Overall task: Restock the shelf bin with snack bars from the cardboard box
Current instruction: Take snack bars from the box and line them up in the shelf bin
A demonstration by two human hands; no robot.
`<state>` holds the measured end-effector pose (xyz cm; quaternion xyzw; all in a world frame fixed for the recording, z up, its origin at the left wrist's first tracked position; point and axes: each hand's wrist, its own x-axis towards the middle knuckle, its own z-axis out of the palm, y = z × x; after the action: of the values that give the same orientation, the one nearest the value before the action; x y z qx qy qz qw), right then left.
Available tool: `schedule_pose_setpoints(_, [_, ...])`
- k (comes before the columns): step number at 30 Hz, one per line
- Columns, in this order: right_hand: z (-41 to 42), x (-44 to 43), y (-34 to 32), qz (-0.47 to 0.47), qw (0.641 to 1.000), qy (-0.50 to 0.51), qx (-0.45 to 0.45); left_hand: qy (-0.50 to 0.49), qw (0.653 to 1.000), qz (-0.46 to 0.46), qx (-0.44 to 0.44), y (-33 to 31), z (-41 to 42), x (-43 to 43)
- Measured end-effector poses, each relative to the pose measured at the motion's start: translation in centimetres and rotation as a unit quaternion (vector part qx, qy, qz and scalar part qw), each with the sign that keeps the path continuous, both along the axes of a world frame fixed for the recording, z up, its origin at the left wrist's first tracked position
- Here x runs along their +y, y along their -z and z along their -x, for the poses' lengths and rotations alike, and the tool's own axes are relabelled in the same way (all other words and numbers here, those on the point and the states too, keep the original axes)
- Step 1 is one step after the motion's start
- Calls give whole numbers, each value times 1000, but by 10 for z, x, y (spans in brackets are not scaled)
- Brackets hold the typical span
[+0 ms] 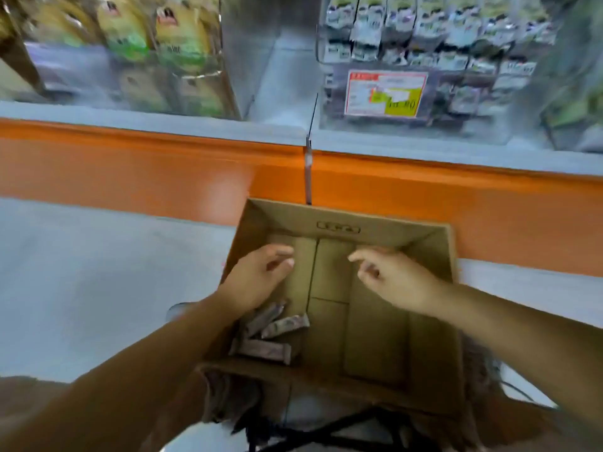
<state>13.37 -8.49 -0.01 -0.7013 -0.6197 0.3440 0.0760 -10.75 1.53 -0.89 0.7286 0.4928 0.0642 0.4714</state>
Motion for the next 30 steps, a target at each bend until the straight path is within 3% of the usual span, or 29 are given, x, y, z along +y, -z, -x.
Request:
schedule_pose_setpoints(4, [30, -13, 74, 137, 990, 32, 26, -23, 996, 54, 60, 55, 10, -15])
schedule_pose_setpoints(8, [64, -12, 125, 163, 983, 54, 60, 4, 985, 43, 166, 88, 27, -16])
schedule_pose_setpoints(13, [91, -8, 162, 199, 971, 84, 101, -38, 974, 115, 191, 112, 36, -18])
schedule_pose_setpoints(19, [105, -5, 185, 206, 972, 76, 87, -63, 971, 135, 187, 124, 34, -20])
schedule_pose_setpoints(24, [114, -7, 184, 157, 981, 97, 66, -46, 971, 131, 194, 124, 30, -17])
schedule_pose_setpoints(30, [90, -24, 166, 144, 972, 147, 110, -11, 974, 138, 178, 129, 25, -12])
